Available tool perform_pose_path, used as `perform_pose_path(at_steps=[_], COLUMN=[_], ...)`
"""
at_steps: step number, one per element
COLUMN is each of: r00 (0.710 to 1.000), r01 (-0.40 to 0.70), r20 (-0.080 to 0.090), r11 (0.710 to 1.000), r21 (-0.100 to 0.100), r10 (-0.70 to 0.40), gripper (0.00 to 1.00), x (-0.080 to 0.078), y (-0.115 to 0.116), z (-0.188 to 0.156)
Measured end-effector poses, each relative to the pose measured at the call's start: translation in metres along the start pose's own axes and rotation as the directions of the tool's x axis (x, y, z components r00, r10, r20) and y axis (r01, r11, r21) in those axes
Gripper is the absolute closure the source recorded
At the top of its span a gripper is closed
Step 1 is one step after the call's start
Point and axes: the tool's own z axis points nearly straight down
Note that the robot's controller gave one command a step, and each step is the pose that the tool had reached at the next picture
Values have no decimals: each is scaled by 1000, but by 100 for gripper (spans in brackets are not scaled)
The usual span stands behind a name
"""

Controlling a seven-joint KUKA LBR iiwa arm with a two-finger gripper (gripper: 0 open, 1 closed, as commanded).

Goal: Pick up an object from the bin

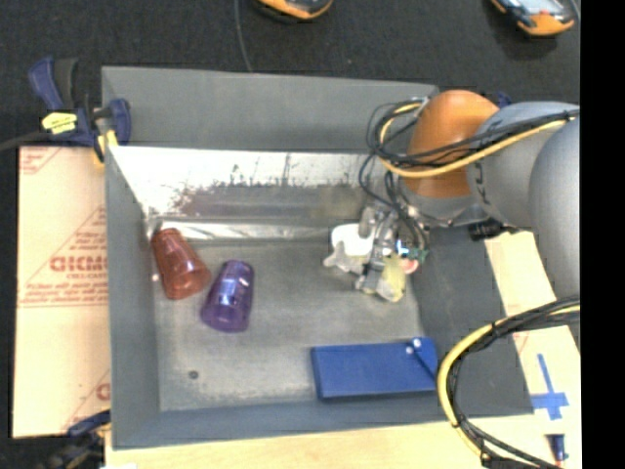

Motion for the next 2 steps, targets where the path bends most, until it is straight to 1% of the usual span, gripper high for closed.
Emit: perform_pose_path(at_steps=[1,2], r00=[1000,1000], r01=[-10,-3], r20=[-8,1], r11=[1000,1000], r21=[7,3], r10=[10,3], gripper=[0,100], x=[0,-1], y=[6,1], z=[1,-2])
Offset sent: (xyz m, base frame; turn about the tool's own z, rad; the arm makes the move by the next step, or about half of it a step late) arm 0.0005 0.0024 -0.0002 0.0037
